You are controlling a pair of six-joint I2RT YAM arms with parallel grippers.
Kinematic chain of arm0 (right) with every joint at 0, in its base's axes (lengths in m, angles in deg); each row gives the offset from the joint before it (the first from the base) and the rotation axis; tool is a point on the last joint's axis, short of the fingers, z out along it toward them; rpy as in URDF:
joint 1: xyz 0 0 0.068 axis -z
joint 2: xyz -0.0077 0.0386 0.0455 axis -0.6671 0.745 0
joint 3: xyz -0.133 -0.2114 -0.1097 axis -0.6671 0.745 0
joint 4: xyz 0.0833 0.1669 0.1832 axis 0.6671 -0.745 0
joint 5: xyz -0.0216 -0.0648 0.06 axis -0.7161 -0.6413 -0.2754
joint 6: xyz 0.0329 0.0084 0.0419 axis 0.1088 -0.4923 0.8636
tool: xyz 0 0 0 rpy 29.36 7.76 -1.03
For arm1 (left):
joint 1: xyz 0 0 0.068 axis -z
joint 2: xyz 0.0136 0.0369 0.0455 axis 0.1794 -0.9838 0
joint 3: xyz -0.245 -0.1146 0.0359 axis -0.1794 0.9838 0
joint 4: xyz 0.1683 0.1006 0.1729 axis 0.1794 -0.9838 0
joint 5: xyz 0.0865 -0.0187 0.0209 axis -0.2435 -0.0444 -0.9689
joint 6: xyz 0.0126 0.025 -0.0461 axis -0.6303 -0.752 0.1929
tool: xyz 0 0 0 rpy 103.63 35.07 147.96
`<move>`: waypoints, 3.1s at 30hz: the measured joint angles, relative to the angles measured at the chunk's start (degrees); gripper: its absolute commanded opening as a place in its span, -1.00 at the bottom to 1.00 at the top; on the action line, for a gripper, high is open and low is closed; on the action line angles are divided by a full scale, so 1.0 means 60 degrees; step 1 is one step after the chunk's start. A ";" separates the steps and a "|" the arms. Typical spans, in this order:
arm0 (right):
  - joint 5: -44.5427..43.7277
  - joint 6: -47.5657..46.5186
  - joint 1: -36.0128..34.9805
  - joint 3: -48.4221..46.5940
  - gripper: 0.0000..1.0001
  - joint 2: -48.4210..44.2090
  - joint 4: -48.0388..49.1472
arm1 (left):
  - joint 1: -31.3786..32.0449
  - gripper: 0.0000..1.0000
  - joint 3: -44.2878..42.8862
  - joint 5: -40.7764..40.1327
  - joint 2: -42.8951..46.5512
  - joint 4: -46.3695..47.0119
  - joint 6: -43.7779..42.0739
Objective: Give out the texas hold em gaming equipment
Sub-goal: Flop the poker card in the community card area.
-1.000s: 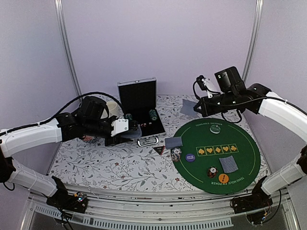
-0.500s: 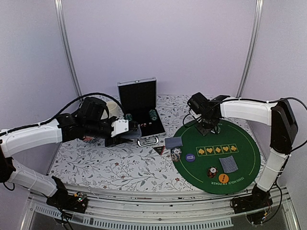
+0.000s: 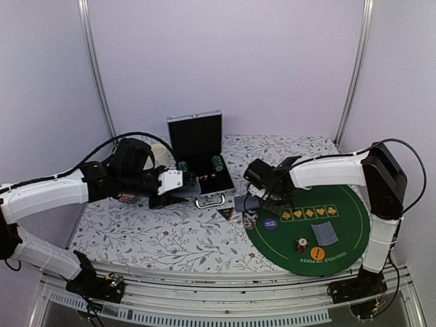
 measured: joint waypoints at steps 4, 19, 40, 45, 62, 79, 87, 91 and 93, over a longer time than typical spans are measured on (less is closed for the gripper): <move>0.0743 -0.0007 0.0022 0.0135 -0.96 0.0022 -0.0080 | 0.0000 -0.11 0.0000 0.0000 0.0000 0.0000 -0.0004; 0.2422 0.0543 0.0171 0.0357 -0.95 0.0324 -0.0470 | 0.0000 -0.10 0.0000 -0.0036 0.0000 0.0000 -0.0058; 0.2412 -0.0798 0.0335 0.1056 -0.95 -0.0149 -0.0208 | -0.0004 -0.09 0.0142 -0.0171 0.0288 0.0029 -0.0178; 0.2415 -0.0856 0.0419 0.1056 -0.90 -0.0149 -0.0211 | 0.0000 -0.10 0.0142 -0.0175 0.0288 0.0029 -0.0178; 0.2605 -0.0998 0.0455 0.1242 -0.12 -0.0474 -0.0313 | -0.0004 -0.10 0.0142 -0.0178 0.0288 0.0029 -0.0178; 0.7734 0.2328 0.0845 0.0991 0.98 -0.3891 0.3260 | -0.0004 -0.09 0.0142 -0.0168 0.0288 0.0029 -0.0186; 1.0204 0.5417 0.0149 0.1045 0.99 -0.2881 0.7683 | -0.0004 -0.09 0.0142 -0.0131 0.0288 0.0029 -0.0186; 1.0823 0.6018 -0.0229 0.0831 0.98 -0.2116 0.8539 | -0.0004 -0.09 0.0138 -0.0117 0.0288 0.0025 -0.0186; 1.0943 0.6178 -0.0375 0.0743 0.98 -0.1836 0.8735 | -0.0004 -0.09 0.0142 -0.0102 0.0288 0.0029 -0.0186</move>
